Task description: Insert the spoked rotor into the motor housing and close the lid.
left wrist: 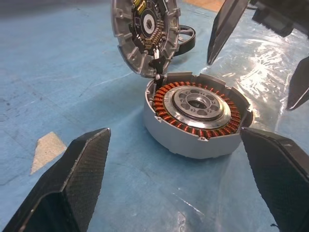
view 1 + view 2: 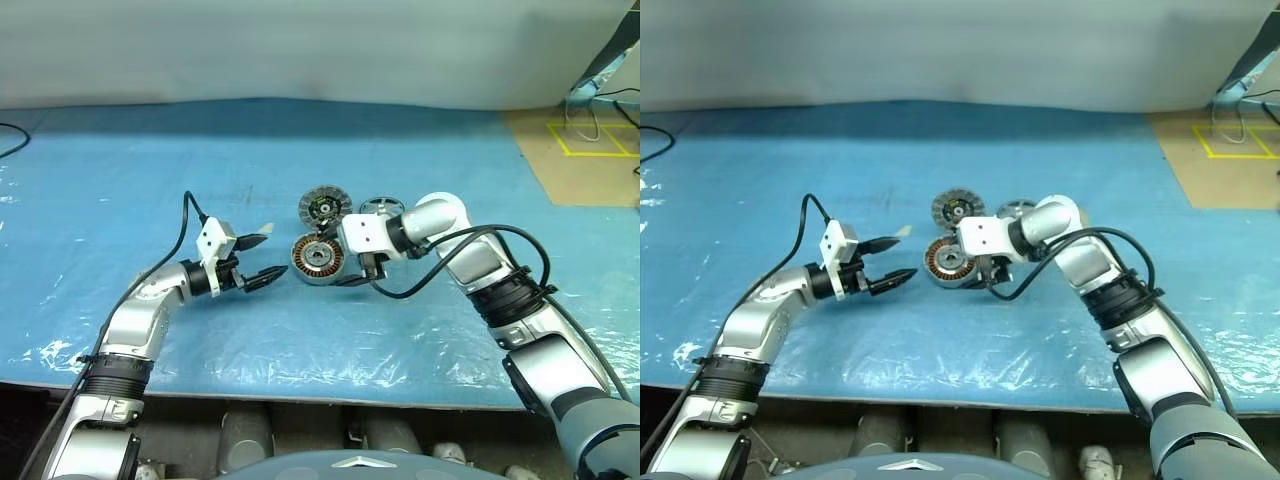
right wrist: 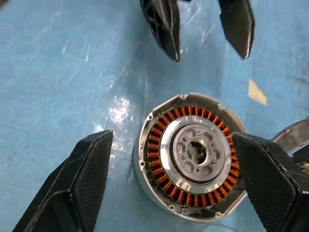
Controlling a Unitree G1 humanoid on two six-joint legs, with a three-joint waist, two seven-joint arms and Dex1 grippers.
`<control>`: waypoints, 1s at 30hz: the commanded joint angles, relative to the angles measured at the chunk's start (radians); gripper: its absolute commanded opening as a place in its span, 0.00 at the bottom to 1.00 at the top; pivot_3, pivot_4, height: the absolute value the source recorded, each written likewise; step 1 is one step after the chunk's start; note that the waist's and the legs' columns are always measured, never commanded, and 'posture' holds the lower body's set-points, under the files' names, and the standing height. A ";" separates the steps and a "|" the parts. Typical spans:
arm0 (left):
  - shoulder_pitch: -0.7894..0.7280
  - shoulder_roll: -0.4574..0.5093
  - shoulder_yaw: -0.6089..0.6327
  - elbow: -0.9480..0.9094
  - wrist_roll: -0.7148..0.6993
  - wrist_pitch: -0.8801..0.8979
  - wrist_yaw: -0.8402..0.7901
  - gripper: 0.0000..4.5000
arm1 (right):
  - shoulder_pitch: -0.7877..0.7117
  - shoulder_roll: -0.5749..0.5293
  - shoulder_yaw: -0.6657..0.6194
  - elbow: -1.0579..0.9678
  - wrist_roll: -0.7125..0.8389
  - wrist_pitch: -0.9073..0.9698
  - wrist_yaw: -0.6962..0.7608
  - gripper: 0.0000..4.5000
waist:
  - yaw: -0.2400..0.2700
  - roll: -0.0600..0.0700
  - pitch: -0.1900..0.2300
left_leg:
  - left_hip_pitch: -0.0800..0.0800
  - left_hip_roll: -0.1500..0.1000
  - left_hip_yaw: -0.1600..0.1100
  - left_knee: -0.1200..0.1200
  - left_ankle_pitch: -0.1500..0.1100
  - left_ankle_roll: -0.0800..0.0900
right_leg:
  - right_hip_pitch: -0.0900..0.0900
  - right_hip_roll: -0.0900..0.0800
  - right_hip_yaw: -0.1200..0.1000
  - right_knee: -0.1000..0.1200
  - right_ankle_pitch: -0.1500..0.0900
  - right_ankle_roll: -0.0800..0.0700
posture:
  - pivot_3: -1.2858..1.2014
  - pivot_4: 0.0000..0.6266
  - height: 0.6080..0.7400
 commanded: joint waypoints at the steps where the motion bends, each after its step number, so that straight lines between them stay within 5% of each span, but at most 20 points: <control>1: -0.013 -0.006 0.007 -0.027 -0.012 -0.013 -0.005 1.00 | 0.019 -0.026 -0.141 -0.076 0.117 0.139 -0.041 0.92 | 0.002 0.000 0.000 | 0.000 0.000 0.000 0.000 0.000 0.000 | 0.000 0.000 0.000 0.000 0.000 0.000 | 0.52 0.24 1.00; 8: -0.006 -0.031 -0.013 -0.141 -0.056 0.051 -0.010 1.00 | 0.210 -0.049 -0.396 -0.209 0.288 0.401 -0.224 0.92 | 0.022 0.000 0.000 | -0.001 0.000 0.000 -0.001 0.000 0.000 | 0.000 0.000 0.000 -0.001 0.000 0.000 | 0.52 0.24 1.00; 16: -0.015 -0.009 -0.106 -0.196 -0.055 0.088 -0.111 1.00 | 0.467 -0.001 -0.347 -0.274 0.240 0.338 -0.406 0.92 | 0.020 0.000 0.000 | 0.001 0.000 0.001 -0.001 -0.002 -0.003 | 0.000 0.000 0.000 -0.001 0.000 0.000 | 0.52 0.24 1.00; 30: -0.072 -0.013 -0.138 -0.029 0.011 -0.036 -0.189 1.00 | 0.431 0.075 -0.270 0.000 0.186 0.170 -0.506 0.92 | 0.023 0.000 0.000 | 0.000 -0.001 0.001 -0.001 0.001 -0.007 | 0.000 0.000 0.000 -0.002 0.001 0.001 | 0.52 0.24 1.00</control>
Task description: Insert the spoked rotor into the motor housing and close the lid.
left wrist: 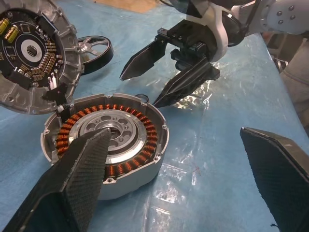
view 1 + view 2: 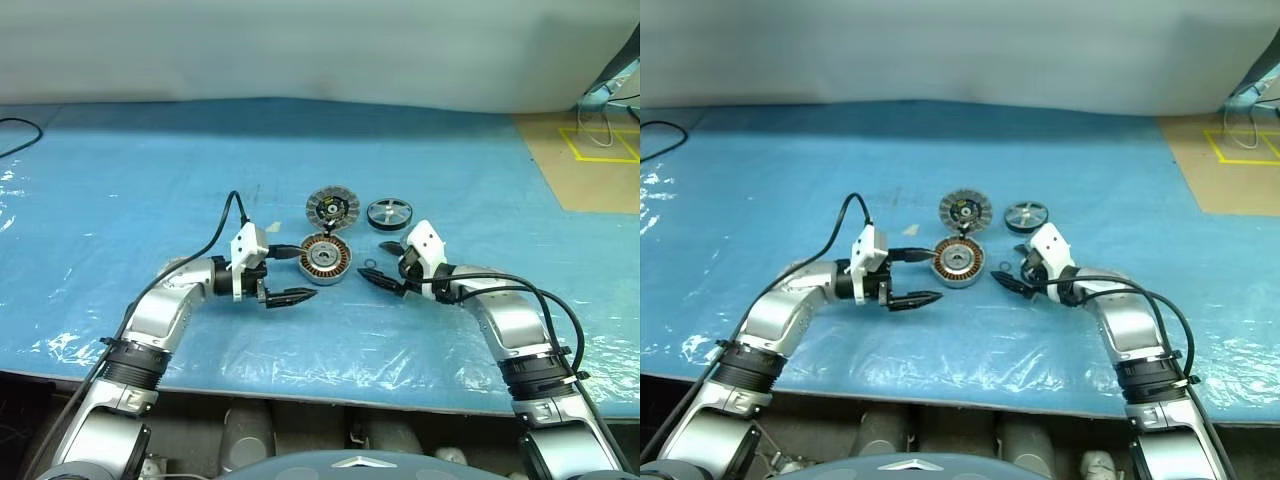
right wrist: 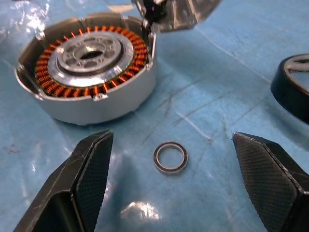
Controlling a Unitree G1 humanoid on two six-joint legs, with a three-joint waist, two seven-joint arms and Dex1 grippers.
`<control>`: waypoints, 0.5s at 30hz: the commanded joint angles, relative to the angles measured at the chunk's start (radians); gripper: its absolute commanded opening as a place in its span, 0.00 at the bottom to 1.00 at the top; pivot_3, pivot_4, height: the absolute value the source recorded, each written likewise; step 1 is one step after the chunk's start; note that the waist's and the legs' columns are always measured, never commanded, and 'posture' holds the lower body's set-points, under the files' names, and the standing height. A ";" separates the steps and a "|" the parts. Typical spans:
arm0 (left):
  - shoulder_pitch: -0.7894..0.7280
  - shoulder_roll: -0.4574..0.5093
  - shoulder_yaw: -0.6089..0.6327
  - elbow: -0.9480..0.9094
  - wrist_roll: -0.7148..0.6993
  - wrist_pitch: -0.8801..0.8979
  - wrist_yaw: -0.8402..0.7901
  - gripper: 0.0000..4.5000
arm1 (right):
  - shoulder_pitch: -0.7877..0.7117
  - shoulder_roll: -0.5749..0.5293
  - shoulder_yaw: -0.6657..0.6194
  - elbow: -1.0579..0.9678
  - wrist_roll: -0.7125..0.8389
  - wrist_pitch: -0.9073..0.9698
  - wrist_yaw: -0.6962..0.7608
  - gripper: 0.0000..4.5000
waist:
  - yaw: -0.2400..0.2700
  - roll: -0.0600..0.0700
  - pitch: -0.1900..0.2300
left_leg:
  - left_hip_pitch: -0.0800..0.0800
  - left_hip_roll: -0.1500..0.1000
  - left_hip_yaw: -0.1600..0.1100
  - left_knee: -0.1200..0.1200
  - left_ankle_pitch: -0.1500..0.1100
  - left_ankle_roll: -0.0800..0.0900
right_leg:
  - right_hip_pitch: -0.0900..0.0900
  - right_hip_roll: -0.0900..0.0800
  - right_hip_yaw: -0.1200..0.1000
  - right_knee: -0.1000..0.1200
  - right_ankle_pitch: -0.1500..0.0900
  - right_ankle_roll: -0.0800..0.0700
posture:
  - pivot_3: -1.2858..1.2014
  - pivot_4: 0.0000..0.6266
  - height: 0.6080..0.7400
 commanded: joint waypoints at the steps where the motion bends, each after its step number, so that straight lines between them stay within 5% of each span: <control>1: -0.011 0.002 -0.001 0.001 0.012 -0.041 -0.016 1.00 | -0.008 0.007 0.014 0.025 -0.006 -0.050 -0.001 0.92 | 0.000 0.000 0.000 | 0.000 0.000 0.000 0.000 0.000 0.000 | 0.000 0.000 0.000 0.000 0.000 0.000 | 0.52 0.24 1.00; 7: 0.003 0.001 0.001 0.011 0.021 -0.065 -0.020 1.00 | 0.012 0.007 0.043 0.046 -0.016 -0.084 0.005 0.92 | 0.000 0.000 0.000 | 0.002 0.000 0.000 0.001 0.000 0.000 | 0.001 0.000 0.000 0.001 0.000 0.000 | 0.52 0.24 1.00; 10: 0.005 -0.001 0.003 0.019 0.024 -0.071 -0.019 1.00 | 0.014 0.004 0.046 0.066 -0.021 -0.104 0.002 0.79 | 0.000 0.000 0.000 | 0.003 0.000 0.000 0.001 0.000 0.000 | 0.002 0.000 0.000 0.001 0.000 0.000 | 0.52 0.24 1.00; 15: 0.001 -0.009 0.004 0.042 0.031 -0.088 -0.016 1.00 | 0.007 -0.003 0.035 0.097 -0.017 -0.119 -0.001 0.40 | 0.000 0.000 0.000 | 0.003 0.000 0.000 0.001 0.000 0.000 | 0.003 0.000 0.000 0.001 0.000 0.000 | 0.52 0.24 1.00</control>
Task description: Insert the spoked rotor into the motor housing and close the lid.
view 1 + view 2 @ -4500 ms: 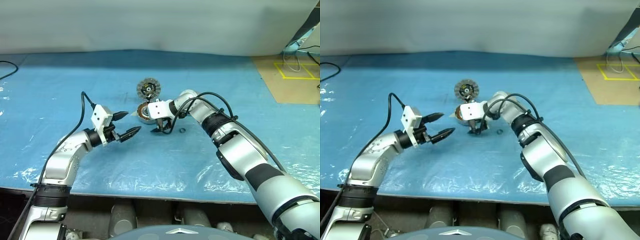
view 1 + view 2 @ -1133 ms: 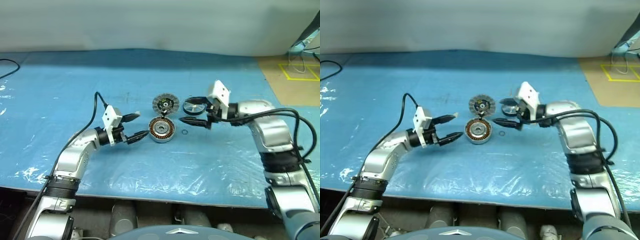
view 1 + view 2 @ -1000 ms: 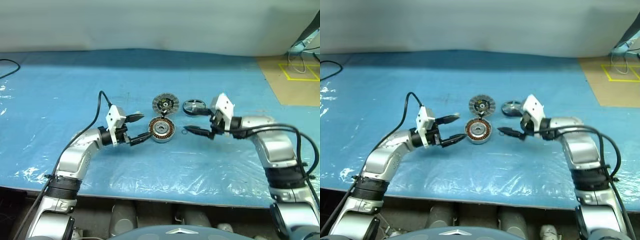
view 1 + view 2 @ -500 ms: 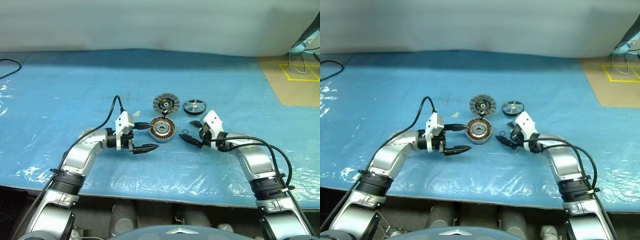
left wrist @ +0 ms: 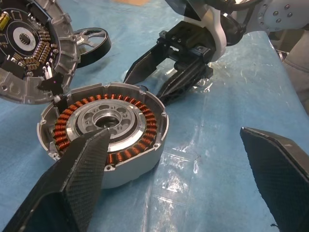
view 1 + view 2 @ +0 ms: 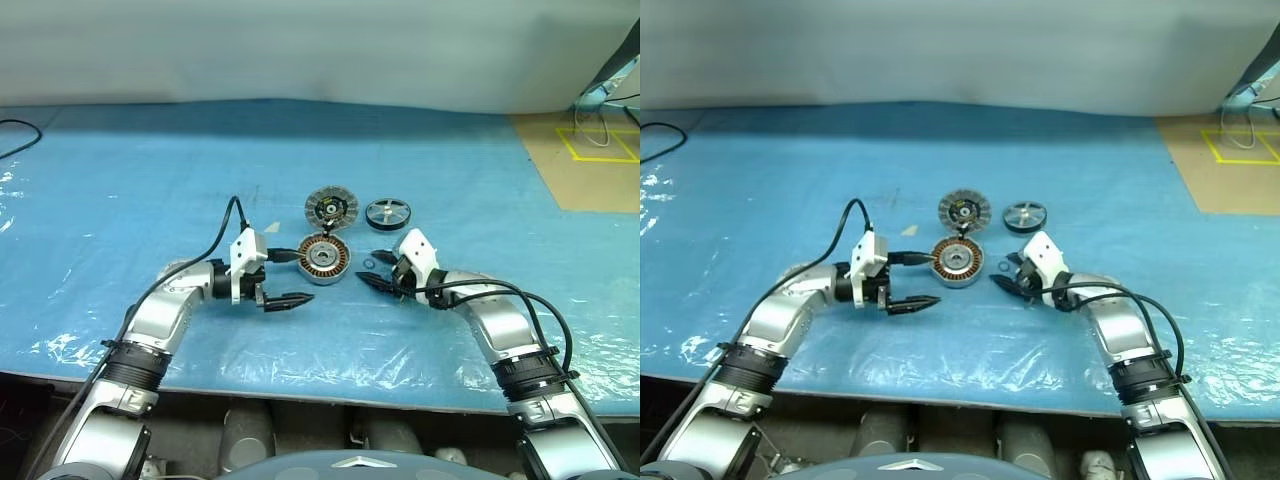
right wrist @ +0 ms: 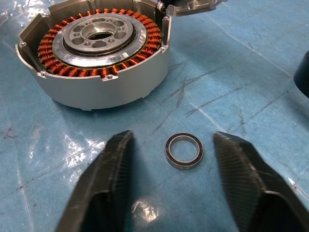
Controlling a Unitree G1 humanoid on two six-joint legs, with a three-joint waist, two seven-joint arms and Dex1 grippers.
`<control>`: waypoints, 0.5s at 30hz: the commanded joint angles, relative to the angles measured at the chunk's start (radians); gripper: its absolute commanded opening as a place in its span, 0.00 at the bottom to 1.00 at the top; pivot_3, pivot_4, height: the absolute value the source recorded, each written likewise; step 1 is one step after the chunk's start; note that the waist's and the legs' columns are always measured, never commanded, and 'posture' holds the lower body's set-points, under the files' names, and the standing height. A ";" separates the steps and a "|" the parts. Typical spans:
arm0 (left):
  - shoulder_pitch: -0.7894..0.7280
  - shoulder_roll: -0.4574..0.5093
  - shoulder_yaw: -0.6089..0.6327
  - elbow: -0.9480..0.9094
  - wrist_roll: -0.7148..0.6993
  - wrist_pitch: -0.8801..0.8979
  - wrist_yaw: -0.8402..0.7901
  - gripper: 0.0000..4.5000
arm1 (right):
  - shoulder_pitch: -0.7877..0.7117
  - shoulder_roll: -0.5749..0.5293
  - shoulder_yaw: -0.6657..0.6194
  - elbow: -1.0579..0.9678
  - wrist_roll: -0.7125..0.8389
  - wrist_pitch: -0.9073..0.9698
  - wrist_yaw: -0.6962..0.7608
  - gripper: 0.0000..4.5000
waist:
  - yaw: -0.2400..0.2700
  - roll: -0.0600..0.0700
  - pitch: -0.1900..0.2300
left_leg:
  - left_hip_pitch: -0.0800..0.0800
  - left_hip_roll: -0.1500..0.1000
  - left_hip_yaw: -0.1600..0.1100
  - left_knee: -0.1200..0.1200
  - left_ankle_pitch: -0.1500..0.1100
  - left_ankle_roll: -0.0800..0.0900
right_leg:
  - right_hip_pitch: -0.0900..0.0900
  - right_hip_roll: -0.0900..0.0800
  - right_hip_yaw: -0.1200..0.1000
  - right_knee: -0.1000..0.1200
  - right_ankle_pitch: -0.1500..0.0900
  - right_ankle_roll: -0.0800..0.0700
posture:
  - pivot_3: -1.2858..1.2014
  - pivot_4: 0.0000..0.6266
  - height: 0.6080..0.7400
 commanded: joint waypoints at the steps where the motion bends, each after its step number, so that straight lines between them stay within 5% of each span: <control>1: -0.004 -0.006 0.007 0.002 0.000 -0.029 -0.003 1.00 | 0.006 -0.013 0.000 0.022 -0.006 0.000 0.004 0.32 | 0.000 0.000 0.000 | 0.000 0.000 0.000 0.000 0.000 0.000 | 0.000 0.000 0.000 0.000 0.000 0.000 | 0.52 0.24 1.00; 3: -0.001 -0.007 0.006 0.008 0.004 -0.037 -0.004 1.00 | 0.002 -0.021 -0.011 0.035 -0.005 0.002 -0.001 0.16 | 0.000 0.000 0.000 | 0.000 0.000 0.000 0.000 0.000 0.000 | 0.000 0.000 0.000 0.000 0.000 0.000 | 0.52 0.24 1.00; 15: -0.001 -0.014 0.041 -0.003 -0.039 -0.015 0.014 1.00 | -0.016 -0.039 -0.026 -0.112 0.048 0.065 0.009 0.16 | 0.002 0.000 0.000 | 0.001 0.000 0.000 0.000 0.000 0.000 | 0.001 0.000 0.000 0.000 0.000 0.000 | 0.52 0.24 1.00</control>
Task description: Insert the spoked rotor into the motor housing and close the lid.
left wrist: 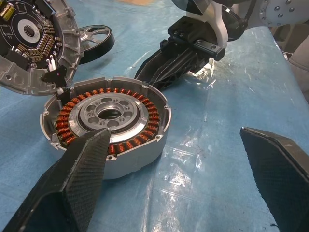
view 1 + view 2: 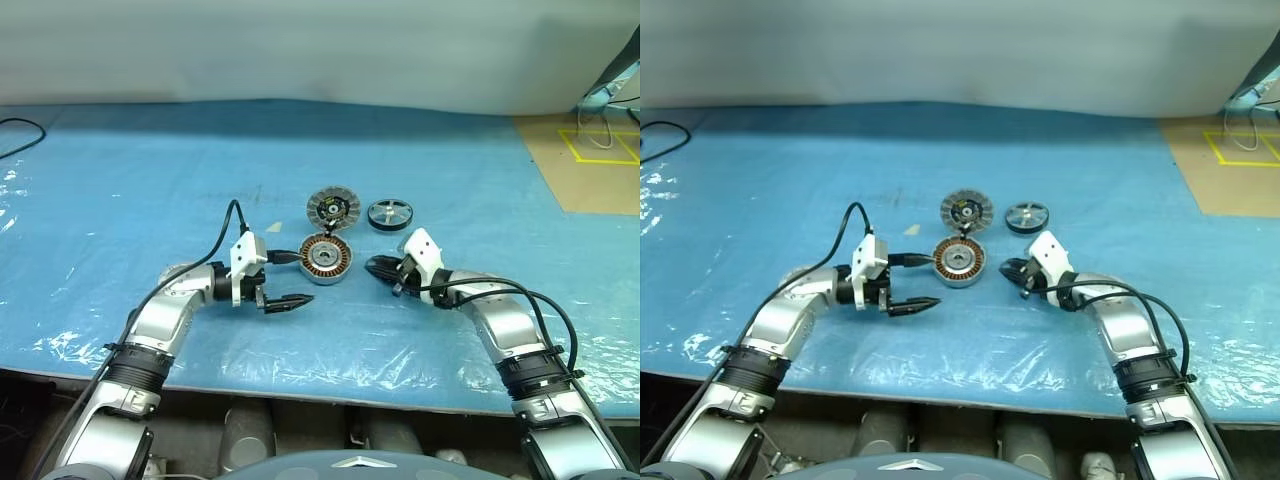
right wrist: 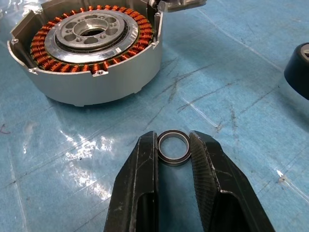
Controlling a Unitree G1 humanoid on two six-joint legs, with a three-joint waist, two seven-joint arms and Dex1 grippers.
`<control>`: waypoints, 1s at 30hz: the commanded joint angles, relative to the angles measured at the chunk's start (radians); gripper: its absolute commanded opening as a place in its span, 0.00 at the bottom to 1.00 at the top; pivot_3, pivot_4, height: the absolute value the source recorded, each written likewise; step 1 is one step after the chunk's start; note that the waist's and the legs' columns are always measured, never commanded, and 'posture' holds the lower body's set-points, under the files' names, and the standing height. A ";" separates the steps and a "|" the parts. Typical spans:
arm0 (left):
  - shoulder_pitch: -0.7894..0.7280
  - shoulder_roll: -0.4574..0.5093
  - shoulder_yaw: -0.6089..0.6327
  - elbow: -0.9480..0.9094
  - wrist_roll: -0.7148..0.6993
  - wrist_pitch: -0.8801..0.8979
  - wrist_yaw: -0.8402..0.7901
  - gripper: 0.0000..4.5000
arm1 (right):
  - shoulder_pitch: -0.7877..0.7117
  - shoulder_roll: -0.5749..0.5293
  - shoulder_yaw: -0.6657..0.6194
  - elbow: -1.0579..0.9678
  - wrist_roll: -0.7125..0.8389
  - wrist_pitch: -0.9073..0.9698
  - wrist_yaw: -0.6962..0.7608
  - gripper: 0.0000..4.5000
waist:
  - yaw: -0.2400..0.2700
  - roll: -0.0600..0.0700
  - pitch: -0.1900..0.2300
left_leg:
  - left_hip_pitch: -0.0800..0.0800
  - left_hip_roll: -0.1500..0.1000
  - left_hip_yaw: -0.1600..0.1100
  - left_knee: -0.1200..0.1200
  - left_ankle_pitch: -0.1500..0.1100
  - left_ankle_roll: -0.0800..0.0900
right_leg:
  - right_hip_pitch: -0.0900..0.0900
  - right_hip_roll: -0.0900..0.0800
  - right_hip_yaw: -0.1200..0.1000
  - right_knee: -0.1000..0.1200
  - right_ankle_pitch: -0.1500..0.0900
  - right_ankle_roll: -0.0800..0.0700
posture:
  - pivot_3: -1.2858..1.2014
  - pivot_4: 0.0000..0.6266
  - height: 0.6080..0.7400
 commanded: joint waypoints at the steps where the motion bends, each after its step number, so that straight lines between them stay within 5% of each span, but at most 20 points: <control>1: -0.007 -0.001 0.047 -0.036 -0.051 0.037 0.011 1.00 | -0.014 -0.022 -0.014 -0.118 0.027 0.040 0.015 0.16 | 0.000 0.000 0.000 | 0.000 0.000 0.000 0.000 0.000 0.000 | 0.000 0.000 0.000 0.000 0.000 0.000 | 0.52 0.24 1.00; 9: 0.008 0.022 0.061 -0.050 -0.028 0.033 0.044 1.00 | -0.112 -0.027 0.041 -0.304 0.091 0.160 0.096 0.16 | -0.001 0.000 0.000 | 0.000 0.000 0.000 -0.001 0.000 0.000 | -0.001 0.001 0.000 0.000 0.000 0.000 | 0.52 0.24 1.00; 21: 0.068 -0.001 0.034 -0.125 0.006 0.023 0.114 1.00 | -0.313 0.125 0.150 0.090 -0.007 0.016 0.089 0.16 | -0.002 0.000 0.000 | -0.002 0.000 0.000 0.000 0.000 0.000 | -0.002 0.000 0.000 0.000 0.000 0.000 | 0.52 0.24 1.00; 30: 0.098 0.005 0.041 -0.130 0.005 0.013 0.131 1.00 | -0.291 0.084 0.159 0.088 -0.005 -0.001 0.157 0.16 | -0.001 0.000 0.000 | -0.003 0.000 0.000 0.000 0.000 0.000 | -0.002 0.000 -0.001 0.000 0.000 0.000 | 0.52 0.24 1.00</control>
